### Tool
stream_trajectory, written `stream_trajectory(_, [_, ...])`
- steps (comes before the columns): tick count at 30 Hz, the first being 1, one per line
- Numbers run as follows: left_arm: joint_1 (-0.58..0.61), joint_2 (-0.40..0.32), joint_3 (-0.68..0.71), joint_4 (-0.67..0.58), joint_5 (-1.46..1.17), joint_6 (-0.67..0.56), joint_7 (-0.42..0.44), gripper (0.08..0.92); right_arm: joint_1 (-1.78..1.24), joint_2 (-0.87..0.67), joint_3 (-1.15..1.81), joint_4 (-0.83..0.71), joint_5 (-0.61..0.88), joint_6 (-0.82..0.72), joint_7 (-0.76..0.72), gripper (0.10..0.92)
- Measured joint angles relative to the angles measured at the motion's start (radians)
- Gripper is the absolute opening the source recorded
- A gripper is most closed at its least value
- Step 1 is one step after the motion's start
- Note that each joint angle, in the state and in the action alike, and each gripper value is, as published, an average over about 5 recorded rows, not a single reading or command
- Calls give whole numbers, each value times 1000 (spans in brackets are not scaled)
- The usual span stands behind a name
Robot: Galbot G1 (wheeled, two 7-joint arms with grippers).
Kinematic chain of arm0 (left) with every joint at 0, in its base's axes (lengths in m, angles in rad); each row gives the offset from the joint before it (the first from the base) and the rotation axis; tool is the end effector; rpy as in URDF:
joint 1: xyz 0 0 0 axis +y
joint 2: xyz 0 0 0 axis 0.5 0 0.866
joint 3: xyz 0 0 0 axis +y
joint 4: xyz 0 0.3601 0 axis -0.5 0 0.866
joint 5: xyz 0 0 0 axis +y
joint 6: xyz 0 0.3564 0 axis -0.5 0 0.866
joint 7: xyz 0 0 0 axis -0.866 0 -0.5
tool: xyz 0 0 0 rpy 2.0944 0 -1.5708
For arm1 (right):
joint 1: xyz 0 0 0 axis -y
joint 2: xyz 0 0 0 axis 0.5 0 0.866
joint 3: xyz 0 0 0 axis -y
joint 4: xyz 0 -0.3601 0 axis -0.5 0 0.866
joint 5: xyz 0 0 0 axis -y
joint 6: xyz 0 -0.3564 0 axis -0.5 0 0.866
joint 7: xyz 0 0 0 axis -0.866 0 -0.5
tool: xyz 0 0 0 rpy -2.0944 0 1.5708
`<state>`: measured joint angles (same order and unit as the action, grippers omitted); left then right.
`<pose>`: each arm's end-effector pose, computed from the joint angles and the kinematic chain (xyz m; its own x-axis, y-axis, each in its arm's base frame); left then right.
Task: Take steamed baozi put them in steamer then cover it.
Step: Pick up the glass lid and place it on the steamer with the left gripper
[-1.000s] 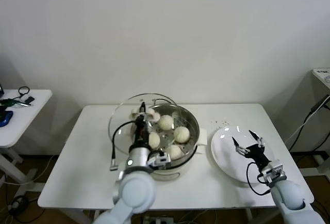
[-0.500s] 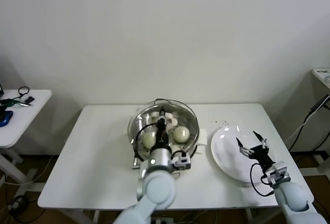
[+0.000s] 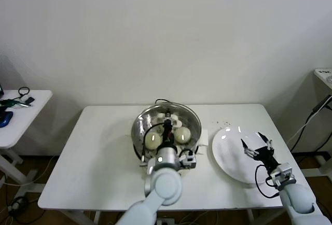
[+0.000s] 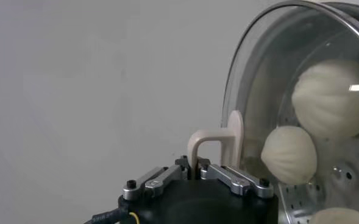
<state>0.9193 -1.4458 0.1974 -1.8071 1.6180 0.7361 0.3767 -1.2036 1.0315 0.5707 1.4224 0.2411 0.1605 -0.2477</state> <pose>0.2968 -0.1925 -0.2674 -0.9991 -0.0079 0.0405 0.0405 -0.0002 0.9992 0.2939 -0.2262 -0.3963 -0.9701 -0.1663 0.1768 -0.2101 0.9401 -0.2685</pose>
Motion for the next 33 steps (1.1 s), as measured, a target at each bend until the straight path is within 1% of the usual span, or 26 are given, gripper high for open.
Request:
stream_trajectory(10, [0, -2, 6, 19, -3, 0, -1, 149, 2, 0, 6, -4, -4, 4, -3, 823])
stream_trajectory(33, [3, 10, 9, 48, -24, 1, -49, 149, 2, 6, 13, -5, -24, 10, -6, 823])
